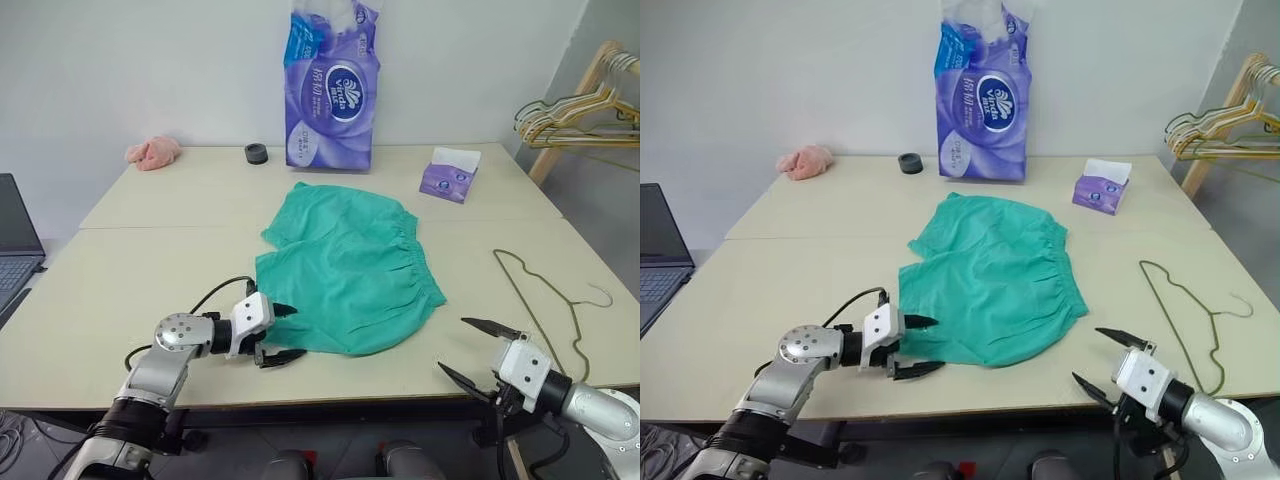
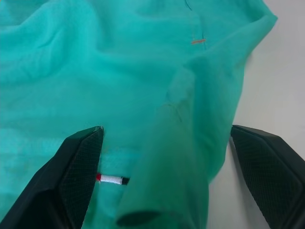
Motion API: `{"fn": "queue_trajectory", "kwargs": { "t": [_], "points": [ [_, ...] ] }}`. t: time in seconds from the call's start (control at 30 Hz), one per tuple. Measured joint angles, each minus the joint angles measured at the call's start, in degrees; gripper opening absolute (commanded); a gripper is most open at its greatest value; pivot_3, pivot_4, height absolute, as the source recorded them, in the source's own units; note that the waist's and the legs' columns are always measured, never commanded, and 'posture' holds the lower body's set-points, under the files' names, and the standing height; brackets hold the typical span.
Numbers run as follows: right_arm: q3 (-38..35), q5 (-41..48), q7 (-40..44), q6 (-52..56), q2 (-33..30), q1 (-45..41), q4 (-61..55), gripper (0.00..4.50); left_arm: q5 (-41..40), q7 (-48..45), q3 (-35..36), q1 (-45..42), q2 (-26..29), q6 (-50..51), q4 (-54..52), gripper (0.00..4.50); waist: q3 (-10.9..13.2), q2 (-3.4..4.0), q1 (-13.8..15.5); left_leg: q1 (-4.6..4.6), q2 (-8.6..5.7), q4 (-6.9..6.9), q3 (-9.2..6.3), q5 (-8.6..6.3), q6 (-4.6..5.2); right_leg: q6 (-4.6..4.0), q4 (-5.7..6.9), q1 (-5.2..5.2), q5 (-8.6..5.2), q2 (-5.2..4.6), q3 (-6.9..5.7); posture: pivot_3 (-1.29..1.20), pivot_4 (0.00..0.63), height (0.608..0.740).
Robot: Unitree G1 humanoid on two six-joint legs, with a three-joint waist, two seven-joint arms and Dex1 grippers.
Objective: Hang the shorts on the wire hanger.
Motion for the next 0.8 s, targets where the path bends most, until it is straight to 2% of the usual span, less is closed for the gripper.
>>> {"fn": "queue_trajectory", "kwargs": {
  "t": [0.2,0.33,0.43,0.6,0.8],
  "points": [
    [0.15,0.07,0.35,0.66,-1.17,-3.29,0.0,4.5,-1.78,-6.61,-1.92,1.19,4.14,5.35,-4.58,2.22,0.07,0.03,-0.71,0.01,0.01,0.0,-0.03,0.0,0.0,-0.02,0.01,0.01,-0.01,0.0,-0.02,-0.14,0.039,0.74],
    [1.9,-0.11,0.92,3.26,-1.63,-6.96,-0.01,4.5,-1.78,-7.24,-1.93,1.22,4.73,5.98,-4.96,1.01,0.09,0.05,-0.93,0.01,0.01,-0.01,-0.05,0.0,0.0,-0.02,0.01,0.01,-0.01,0.0,-0.02,-0.14,0.036,0.74],
    [5.32,-4.22,0.46,7.15,-2.01,-11.88,0.33,4.5,-1.59,-6.79,-1.93,0.59,4.68,5.89,-4.72,0.13,0.1,0.04,-1.03,0.0,0.0,0.0,-0.05,0.0,0.0,-0.02,0.01,-0.01,-0.01,0.0,-0.02,-0.15,0.033,0.74],
    [10.82,-13.75,-0.98,8.89,-3.44,-20.13,5.31,4.5,-1.65,-5.87,-1.77,-0.89,4.43,5.39,-3.43,0.03,0.1,0.04,-1.05,-0.03,-0.04,-0.01,-0.04,0.0,0.01,-0.01,-0.02,-0.02,-0.01,-0.03,-0.02,-0.14,0.026,0.74],
    [15.42,-20.22,-2.32,9.64,-2.98,-27.26,11.21,4.5,-3.17,-5.69,-0.18,-2.17,4.33,5.53,-2.15,0.03,0.1,0.04,-1.19,-0.03,-0.02,-0.01,-0.08,0.0,0.01,-0.02,0.02,-0.05,0.0,-0.02,-0.04,-0.13,0.022,0.74]
  ]
}}
